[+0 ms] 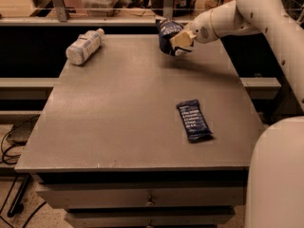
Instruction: Move blue chip bag near blue plastic bottle
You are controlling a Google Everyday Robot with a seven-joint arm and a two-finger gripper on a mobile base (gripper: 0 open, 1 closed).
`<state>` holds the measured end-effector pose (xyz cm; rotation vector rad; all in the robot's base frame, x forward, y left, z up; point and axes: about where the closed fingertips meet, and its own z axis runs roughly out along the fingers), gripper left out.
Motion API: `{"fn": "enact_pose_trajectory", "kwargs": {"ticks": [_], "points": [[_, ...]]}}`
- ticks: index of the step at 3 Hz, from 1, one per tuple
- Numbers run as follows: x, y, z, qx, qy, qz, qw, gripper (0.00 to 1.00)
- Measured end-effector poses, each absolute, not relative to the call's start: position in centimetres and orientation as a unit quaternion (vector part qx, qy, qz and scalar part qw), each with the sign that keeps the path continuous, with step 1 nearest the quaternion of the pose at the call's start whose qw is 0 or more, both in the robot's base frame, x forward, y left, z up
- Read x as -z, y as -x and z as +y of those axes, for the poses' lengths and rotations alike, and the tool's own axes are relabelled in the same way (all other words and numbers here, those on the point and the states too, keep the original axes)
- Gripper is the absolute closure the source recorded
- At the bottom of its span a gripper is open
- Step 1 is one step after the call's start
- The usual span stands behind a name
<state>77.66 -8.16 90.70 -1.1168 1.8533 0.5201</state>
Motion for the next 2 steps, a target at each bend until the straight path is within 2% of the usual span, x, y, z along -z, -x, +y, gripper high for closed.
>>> {"fn": "enact_pose_trajectory", "kwargs": {"ticks": [2], "points": [[-89.1, -77.5, 0.5, -0.319, 0.47, 0.709, 0.418, 1.0]]}}
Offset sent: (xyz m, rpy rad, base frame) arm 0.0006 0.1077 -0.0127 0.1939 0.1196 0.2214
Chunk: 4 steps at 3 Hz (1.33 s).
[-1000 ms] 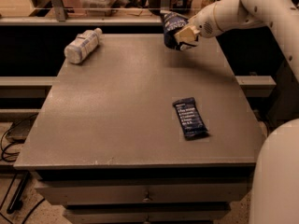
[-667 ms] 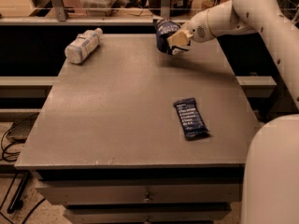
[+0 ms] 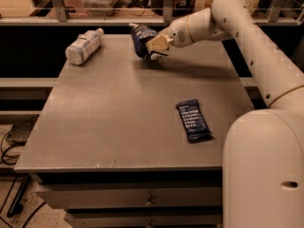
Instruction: Move blue chip bag near blue plastic bottle
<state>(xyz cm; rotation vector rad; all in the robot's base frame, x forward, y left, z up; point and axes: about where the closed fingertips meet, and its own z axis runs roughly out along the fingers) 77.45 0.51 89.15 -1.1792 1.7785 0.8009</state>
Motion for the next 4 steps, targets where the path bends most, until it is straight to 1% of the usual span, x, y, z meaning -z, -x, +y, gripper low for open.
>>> {"fn": "enact_pose_trajectory", "kwargs": {"ticks": [2, 3, 4], "points": [[-89.4, -75.7, 6.8, -0.351, 0.521, 0.67, 0.395, 1.0], [-90.3, -74.6, 9.4, -0.356, 0.546, 0.649, 0.393, 1.0], [-91.4, -73.8, 11.2, -0.343, 0.559, 0.637, 0.405, 1.0]]}}
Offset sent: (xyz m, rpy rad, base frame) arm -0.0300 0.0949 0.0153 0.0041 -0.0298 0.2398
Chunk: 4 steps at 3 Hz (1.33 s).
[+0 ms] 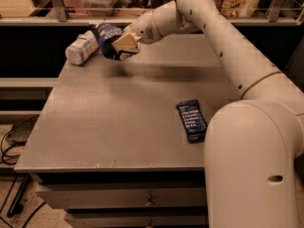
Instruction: Move blue chip bag near blue plastic bottle
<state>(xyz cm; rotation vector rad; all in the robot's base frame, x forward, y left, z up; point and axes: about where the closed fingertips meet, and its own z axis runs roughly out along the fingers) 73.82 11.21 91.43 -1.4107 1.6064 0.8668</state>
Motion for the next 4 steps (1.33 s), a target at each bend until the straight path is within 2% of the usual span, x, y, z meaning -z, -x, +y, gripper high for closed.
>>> {"fn": "enact_pose_trajectory", "kwargs": {"ticks": [1, 3, 4], "points": [[-91.2, -73.8, 12.1, -0.317, 0.564, 0.641, 0.414, 0.83], [-90.6, -75.4, 10.8, -0.27, 0.534, 0.673, 0.435, 0.36], [-90.4, -75.3, 11.2, -0.273, 0.536, 0.671, 0.433, 0.12]]}}
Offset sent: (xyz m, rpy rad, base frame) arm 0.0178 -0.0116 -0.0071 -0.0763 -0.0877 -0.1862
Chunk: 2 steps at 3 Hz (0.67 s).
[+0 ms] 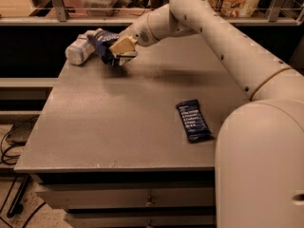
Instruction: Move blue chip bag near blue plastic bottle
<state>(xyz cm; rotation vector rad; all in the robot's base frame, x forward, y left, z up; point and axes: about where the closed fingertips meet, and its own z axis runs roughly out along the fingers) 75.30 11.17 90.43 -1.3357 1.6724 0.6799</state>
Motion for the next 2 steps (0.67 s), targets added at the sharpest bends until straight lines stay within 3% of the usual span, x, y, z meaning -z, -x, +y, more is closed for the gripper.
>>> {"fn": "enact_pose_trajectory", "kwargs": {"ticks": [1, 2], "points": [[-90.25, -75.27, 11.42, -0.274, 0.537, 0.671, 0.432, 0.0], [-90.24, -75.27, 11.43, -0.274, 0.537, 0.671, 0.432, 0.0]]}}
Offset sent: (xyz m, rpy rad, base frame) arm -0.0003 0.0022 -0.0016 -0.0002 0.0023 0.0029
